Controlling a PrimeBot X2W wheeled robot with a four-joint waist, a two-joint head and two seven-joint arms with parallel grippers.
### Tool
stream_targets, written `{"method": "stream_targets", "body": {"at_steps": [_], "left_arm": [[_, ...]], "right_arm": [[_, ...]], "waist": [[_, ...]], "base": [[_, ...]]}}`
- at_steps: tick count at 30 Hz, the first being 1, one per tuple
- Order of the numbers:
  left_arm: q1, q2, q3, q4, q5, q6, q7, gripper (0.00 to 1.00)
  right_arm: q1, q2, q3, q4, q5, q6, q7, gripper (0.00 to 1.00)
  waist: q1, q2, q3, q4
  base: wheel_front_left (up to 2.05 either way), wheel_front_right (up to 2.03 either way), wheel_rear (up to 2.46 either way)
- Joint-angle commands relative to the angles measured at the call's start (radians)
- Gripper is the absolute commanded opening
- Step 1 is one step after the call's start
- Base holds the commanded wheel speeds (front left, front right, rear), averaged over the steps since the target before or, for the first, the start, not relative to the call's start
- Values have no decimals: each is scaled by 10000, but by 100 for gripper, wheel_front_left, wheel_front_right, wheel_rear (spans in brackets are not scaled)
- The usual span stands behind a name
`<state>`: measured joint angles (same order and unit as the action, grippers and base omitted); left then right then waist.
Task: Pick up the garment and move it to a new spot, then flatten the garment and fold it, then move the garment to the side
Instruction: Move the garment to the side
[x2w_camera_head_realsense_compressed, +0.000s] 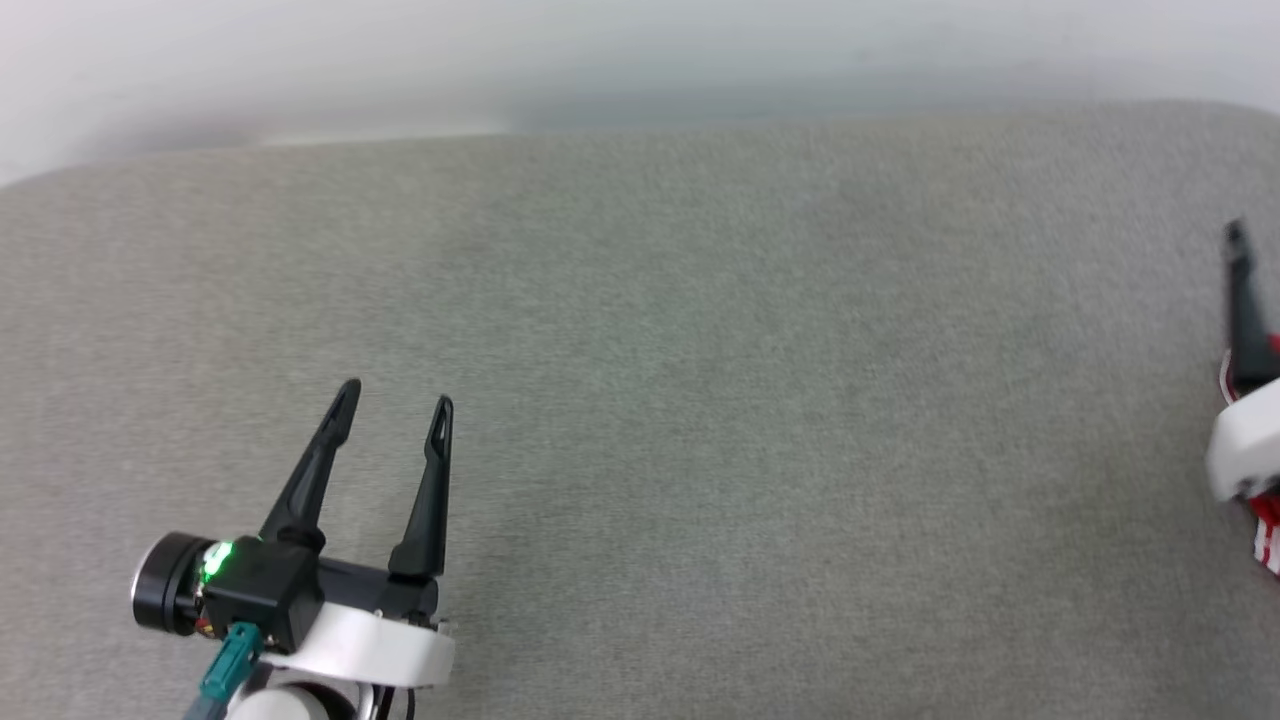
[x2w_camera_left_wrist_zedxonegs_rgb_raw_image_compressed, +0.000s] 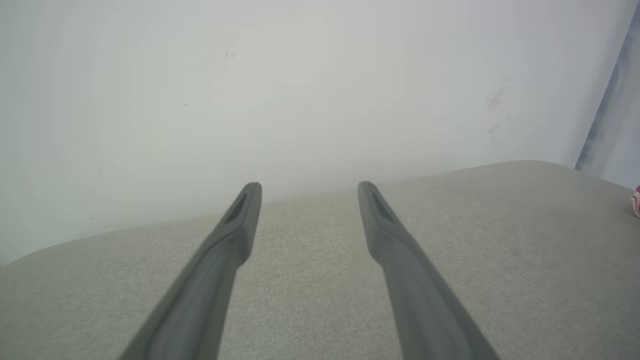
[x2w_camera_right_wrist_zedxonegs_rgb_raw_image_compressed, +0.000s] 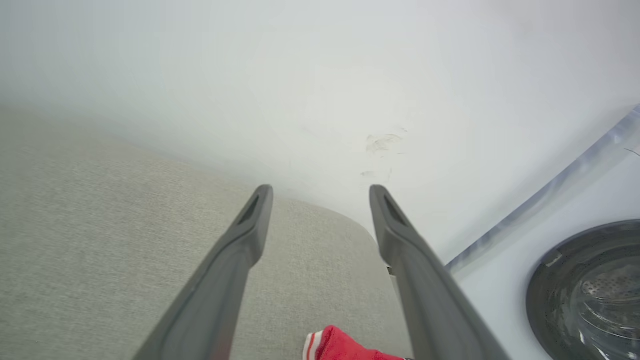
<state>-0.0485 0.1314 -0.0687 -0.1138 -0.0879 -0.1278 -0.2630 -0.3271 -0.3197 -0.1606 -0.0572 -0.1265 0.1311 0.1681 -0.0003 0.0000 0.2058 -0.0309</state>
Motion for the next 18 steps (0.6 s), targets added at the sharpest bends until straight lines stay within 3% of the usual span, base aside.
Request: {"method": "stream_targets", "body": {"at_steps": [1,4,8,18], "left_arm": [[220,-40,46,75,66,28,-20,100],[510,-164,127,287,38,14,-20,100],[736,-280,164,493,-15,-1,-20,100],[1102,-560,350,967,-224,-15,-20,100]], "right_arm": [[382,366,50,-196,118,-9,-226,100],[1378,1255,195,-645,497,-9,-959,100],[2239,1918,203,-685,888,-7,-1604,100],[3136,2584,256,682,1626,-7,-3163,100]], "waist": [[3,0,-507,414],[3,0,-815,693],[3,0,-1072,901],[3,0,-1500,1066]], "base": [[0,0,0],[0,0,0],[0,0,0],[0,0,0]]}}
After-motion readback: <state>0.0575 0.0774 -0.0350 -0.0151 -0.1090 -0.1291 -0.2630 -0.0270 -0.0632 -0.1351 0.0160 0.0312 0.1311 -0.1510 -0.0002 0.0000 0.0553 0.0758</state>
